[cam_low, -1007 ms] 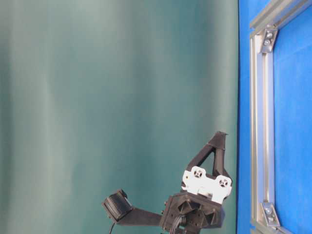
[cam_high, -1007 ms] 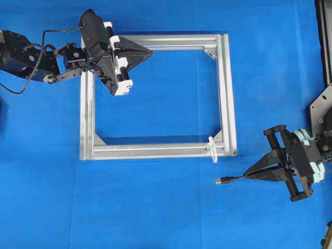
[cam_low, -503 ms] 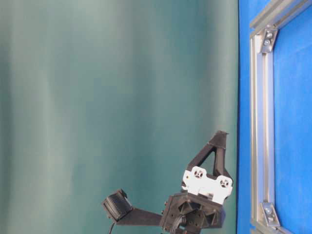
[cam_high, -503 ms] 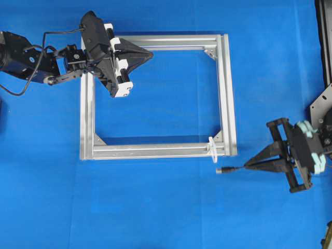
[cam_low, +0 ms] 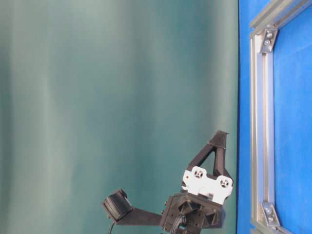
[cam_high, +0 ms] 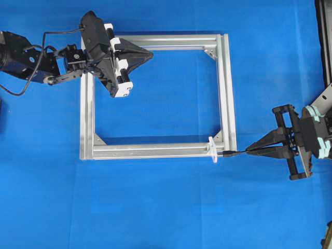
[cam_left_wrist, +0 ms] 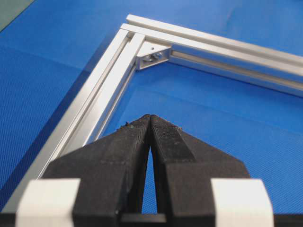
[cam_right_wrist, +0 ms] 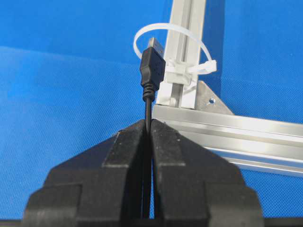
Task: Insert the wire through the string loop located on the right side.
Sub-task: 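Move the right gripper to align the USB plug with the white zip-tie loop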
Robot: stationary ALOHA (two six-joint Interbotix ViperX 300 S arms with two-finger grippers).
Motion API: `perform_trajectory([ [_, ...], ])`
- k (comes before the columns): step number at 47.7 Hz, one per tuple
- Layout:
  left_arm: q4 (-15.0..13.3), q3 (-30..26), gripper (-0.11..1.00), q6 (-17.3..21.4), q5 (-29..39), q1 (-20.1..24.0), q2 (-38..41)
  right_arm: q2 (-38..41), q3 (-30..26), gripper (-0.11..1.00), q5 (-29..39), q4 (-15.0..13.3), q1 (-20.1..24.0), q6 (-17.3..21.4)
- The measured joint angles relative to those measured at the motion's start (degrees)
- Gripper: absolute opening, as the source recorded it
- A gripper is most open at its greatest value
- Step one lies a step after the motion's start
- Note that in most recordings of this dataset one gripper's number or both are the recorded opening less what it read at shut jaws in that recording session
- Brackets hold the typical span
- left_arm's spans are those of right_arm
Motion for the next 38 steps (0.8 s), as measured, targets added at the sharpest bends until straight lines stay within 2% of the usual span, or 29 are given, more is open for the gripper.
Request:
perform_trajectory([
  [38,0.0,0.0,0.00,0.1,0.0,0.0,0.0,0.0,0.1,-0.03,0.0,0.1,-0.9,0.0],
])
